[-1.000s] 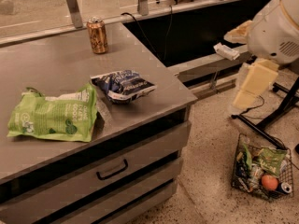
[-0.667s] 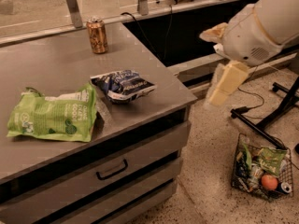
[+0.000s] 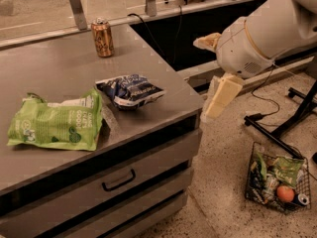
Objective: Move blue chip bag near orange can
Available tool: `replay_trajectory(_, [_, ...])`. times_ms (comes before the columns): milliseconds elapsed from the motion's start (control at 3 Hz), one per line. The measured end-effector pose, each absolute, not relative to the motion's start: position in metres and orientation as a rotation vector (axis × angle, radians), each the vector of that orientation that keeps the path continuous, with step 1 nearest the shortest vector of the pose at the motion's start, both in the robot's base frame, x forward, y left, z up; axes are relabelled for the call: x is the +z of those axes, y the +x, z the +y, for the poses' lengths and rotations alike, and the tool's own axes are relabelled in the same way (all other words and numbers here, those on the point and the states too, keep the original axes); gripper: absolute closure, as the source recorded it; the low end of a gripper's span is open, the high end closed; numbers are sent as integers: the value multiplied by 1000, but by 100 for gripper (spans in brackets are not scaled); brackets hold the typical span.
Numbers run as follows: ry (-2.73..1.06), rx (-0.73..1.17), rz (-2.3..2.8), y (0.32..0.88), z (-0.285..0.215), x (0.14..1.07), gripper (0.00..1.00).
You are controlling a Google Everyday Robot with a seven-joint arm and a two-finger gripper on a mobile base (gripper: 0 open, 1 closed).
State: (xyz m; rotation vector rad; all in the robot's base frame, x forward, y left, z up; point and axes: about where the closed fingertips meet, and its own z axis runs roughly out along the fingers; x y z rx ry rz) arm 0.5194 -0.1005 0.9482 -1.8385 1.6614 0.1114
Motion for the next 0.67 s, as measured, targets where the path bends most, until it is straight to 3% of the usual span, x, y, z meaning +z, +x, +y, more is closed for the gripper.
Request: replay_trajectory(667, [-1896, 61, 1503, 546, -42, 920, 0])
